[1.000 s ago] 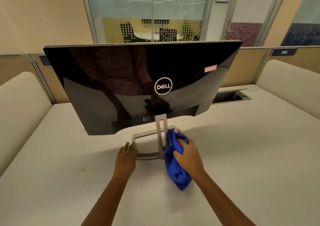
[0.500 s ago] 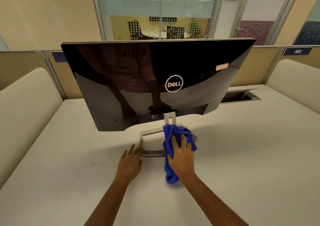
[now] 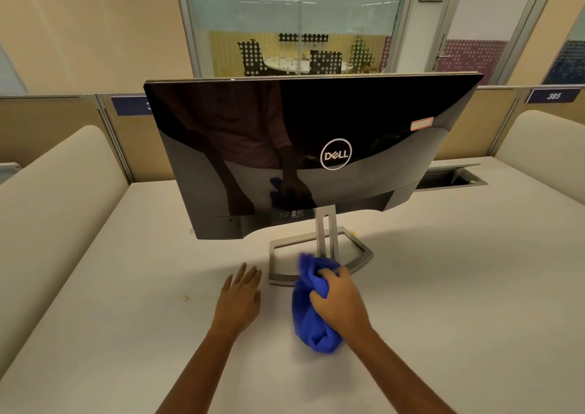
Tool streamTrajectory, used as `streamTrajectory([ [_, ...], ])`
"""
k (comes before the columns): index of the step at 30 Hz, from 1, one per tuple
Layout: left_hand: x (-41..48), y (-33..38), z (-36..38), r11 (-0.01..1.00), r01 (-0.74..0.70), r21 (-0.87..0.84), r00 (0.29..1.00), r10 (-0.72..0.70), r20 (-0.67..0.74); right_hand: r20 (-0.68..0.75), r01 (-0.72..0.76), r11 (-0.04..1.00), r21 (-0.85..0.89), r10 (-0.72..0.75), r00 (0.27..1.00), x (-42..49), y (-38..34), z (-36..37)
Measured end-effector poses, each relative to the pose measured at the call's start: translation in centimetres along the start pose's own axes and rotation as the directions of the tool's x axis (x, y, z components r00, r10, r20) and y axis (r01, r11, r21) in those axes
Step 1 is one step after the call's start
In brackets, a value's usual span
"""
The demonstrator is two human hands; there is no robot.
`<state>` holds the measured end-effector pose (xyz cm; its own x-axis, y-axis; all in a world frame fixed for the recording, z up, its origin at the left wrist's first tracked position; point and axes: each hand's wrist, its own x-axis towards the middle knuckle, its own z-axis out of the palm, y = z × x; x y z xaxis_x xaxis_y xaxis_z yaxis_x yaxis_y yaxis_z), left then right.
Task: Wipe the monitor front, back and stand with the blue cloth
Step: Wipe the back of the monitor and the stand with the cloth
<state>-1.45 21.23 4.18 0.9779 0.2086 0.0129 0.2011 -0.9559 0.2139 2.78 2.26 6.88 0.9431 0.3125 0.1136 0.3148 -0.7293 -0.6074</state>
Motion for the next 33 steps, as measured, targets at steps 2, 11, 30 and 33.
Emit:
streamTrajectory([
  [2, 0.4, -0.5, -0.2, 0.999, 0.021, -0.040, 1.000, -0.021, -0.016, -0.023, 0.096, 0.995, 0.001, -0.096, 0.995, -0.3, -1.3, 1.3],
  [11, 1.6, -1.9, -0.8, 0.993, 0.017, -0.120, 0.998, -0.024, -0.054, 0.178, -0.016, 0.893, -0.451, 0.107, 0.978, 1.1, -4.7, 6.4],
  [30, 0.9, -3.3, -0.4, 0.979, 0.077, -0.191, 0.995, -0.088, -0.046, 0.277, 0.150, 0.897, -0.416, -0.032, 0.960, 5.0, -5.3, 7.7],
  [33, 0.8, -2.5, -0.4, 0.973, 0.077, -0.216, 0.996, -0.084, -0.024, 0.300, 0.210, 0.865, -0.455, -0.074, 0.951, 3.9, -4.4, 6.7],
])
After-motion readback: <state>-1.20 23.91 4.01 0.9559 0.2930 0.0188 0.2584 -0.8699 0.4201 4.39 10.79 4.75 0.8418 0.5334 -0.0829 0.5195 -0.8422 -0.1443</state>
